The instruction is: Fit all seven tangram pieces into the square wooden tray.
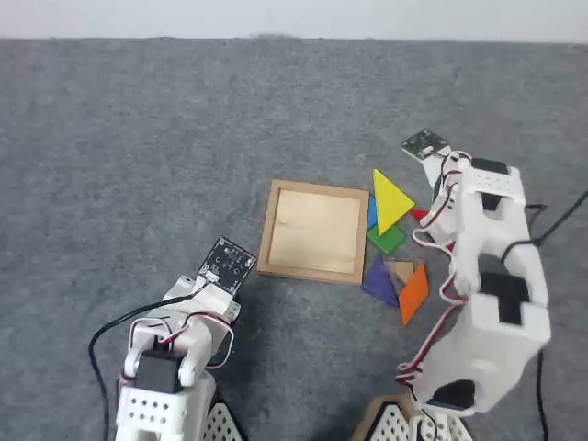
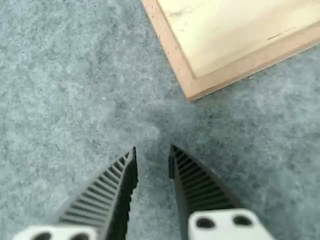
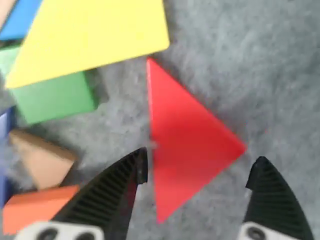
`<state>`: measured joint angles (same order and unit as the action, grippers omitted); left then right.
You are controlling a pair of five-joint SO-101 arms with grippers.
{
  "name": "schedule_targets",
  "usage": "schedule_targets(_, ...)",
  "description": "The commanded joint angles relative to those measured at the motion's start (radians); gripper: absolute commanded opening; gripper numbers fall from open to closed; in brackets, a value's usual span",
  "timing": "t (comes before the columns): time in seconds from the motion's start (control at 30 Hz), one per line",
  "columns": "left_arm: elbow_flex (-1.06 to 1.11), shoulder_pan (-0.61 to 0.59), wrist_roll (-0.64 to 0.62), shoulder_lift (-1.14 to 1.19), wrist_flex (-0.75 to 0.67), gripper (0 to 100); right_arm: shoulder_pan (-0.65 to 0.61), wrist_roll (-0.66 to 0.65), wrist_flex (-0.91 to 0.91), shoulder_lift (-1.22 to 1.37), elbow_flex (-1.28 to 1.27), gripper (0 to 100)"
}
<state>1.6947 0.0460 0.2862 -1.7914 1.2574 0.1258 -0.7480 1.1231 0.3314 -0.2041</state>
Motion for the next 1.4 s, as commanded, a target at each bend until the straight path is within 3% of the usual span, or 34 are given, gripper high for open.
schedule_targets(0.0, -0.012, -0.006, 0.009, -0.011, -0.002, 10, 0.022, -0.003, 0.018, 0.061, 0.107, 32.1)
schedule_targets(0.2, -0.012, -0.006, 0.009, -0.011, -0.002, 10, 0.022, -0.003, 0.024, 0.113, 0.141, 31.4)
schedule_targets(0.37, -0.012, -0.006, 0.009, -0.011, -0.002, 10, 0.019, -0.003, 0.022, 0.110, 0.138, 20.6)
schedule_targets(0.57, -0.012, -0.006, 0.009, -0.011, -0.002, 10, 0.018, 0.006, 0.024, 0.105, 0.141, 19.1)
schedule_targets(1.03, -0.012, -0.006, 0.009, -0.011, -0.002, 10, -0.033, 0.118, 0.157, -0.130, 0.155, 19.3)
schedule_targets(1.37, -0.012, -0.006, 0.009, -0.011, -0.002, 10, -0.059, 0.044, 0.094, -0.094, 0.178, 28.1)
